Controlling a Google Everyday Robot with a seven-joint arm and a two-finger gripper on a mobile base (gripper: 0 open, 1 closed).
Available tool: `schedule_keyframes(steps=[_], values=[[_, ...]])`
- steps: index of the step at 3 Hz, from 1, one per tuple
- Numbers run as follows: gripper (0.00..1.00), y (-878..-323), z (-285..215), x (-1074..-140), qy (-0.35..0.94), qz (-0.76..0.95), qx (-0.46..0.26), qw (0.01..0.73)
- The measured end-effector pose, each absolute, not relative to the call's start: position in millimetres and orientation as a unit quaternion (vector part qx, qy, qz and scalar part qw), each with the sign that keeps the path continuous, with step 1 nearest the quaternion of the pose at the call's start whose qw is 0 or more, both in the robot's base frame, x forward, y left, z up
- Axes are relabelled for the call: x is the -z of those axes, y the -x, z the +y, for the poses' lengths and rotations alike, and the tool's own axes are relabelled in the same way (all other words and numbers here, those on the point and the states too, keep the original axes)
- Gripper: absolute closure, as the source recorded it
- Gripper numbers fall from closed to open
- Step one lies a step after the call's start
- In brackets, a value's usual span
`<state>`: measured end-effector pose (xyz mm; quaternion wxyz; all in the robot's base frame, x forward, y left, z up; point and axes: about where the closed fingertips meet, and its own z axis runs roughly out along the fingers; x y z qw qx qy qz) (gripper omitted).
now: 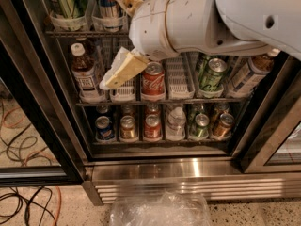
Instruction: Pick redbull can from top shelf of fridge
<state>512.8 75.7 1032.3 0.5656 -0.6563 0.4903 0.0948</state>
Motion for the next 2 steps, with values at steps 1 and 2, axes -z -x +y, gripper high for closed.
schedule_keyframes(steps=[1, 2], values=[[0.0, -516, 75, -1041, 0.647, 0.49, -0.08, 0.579], [0.0, -522, 72, -1057, 0.626, 0.492, -0.048, 0.603]])
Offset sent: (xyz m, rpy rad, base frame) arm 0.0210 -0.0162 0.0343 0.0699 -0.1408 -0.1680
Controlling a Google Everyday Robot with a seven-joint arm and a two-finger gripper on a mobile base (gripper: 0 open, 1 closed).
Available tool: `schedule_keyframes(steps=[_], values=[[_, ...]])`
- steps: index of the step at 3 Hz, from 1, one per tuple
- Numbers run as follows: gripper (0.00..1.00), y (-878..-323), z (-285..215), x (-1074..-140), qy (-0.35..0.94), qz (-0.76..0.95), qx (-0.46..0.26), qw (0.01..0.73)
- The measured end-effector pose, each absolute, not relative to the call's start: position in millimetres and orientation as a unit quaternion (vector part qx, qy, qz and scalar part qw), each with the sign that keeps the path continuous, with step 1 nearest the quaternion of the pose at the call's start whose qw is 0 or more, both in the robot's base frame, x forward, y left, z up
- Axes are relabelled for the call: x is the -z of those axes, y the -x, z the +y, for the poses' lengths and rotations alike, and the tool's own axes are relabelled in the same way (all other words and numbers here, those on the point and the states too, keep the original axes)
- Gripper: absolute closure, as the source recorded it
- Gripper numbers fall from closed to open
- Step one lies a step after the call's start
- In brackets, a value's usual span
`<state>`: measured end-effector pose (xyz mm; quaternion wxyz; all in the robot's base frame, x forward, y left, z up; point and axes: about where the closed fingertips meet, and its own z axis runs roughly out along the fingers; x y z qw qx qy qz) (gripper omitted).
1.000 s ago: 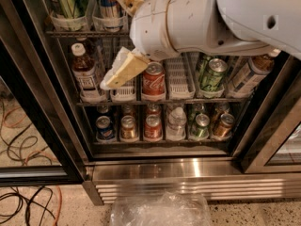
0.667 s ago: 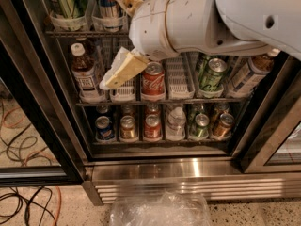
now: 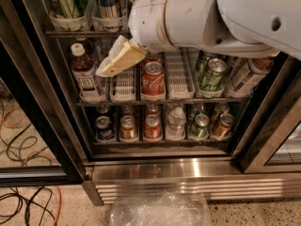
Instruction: Pick redbull can from top shelf of fridge
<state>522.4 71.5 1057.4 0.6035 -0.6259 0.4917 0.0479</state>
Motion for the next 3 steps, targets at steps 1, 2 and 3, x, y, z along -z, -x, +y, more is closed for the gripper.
schedule_keyframes(steps=[1, 2, 3], values=[[0.0, -522, 72, -1057, 0.626, 0.492, -0.048, 0.603], [0.0, -530, 71, -1076, 0.617, 0.482, -0.027, 0.621], [0.0, -530, 73, -1076, 0.617, 0.483, -0.024, 0.62]])
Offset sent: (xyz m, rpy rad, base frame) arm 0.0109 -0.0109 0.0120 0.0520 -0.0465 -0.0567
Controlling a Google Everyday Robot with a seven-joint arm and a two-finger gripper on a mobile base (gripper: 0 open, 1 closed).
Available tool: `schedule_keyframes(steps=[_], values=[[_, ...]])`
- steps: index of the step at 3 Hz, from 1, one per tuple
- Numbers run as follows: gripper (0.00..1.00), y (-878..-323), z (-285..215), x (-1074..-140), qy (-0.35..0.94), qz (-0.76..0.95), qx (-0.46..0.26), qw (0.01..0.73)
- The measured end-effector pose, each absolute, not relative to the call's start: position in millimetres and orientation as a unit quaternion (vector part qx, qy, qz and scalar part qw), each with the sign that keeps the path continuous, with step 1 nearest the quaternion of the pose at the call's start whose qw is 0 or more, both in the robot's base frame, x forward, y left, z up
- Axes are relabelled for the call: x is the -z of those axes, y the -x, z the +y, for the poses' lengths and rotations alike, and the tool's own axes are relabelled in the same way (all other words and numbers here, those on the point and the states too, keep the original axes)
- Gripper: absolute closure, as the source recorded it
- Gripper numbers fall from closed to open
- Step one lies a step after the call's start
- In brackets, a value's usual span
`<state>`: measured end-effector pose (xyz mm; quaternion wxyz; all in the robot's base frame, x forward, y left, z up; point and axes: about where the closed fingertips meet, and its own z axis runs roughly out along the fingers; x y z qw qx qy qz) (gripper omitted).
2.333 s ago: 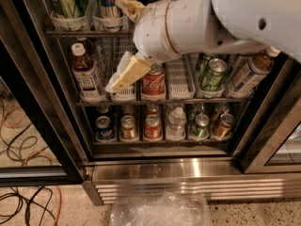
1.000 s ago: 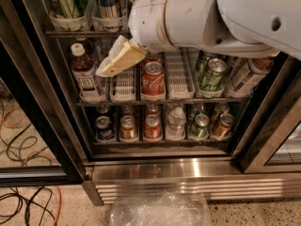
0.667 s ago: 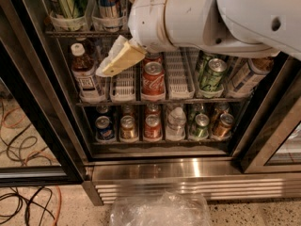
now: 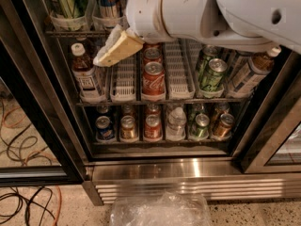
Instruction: Pick redbull can from top shelf of fridge
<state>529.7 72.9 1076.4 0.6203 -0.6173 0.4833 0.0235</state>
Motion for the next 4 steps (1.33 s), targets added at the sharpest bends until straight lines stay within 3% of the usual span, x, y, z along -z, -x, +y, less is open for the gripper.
schedule_keyframes(steps=[4], values=[[0.0, -570, 73, -1070, 0.565, 0.504, 0.038, 0.652]])
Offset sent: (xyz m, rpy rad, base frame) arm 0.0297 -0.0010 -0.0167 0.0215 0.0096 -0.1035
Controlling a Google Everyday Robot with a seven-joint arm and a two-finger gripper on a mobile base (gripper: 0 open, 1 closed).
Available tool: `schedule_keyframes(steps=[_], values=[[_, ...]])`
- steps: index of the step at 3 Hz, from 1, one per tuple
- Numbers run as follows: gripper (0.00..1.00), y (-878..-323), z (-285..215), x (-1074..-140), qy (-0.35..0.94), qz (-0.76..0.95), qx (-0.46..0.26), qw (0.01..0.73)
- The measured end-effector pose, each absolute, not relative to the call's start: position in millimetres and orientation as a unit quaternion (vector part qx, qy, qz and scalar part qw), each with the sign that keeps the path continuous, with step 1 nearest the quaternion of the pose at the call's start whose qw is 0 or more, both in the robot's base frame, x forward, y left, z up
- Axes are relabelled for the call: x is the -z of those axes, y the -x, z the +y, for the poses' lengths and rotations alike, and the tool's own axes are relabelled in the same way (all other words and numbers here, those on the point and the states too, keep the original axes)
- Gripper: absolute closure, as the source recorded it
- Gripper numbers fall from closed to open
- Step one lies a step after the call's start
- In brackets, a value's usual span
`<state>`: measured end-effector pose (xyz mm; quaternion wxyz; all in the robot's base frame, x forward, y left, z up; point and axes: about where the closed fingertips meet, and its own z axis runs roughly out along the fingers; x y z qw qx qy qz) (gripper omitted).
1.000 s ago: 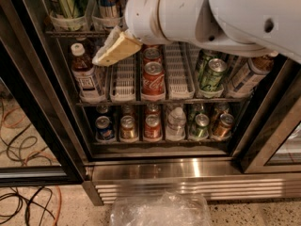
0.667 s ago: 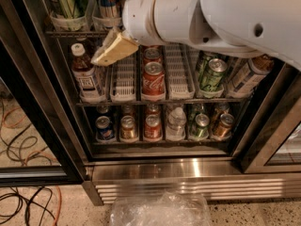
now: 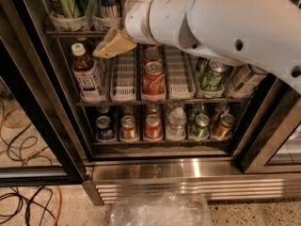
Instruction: Pick redbull can from top shelf of fridge
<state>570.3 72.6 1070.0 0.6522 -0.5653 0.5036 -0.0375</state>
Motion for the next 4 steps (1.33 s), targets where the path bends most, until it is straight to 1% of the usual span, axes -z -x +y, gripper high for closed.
schedule_keyframes(steps=[2, 3, 4], values=[[0.0, -566, 77, -1071, 0.548, 0.512, 0.025, 0.661], [0.0, -563, 92, -1067, 0.544, 0.518, -0.011, 0.66], [0.0, -558, 112, -1053, 0.553, 0.521, -0.081, 0.645]])
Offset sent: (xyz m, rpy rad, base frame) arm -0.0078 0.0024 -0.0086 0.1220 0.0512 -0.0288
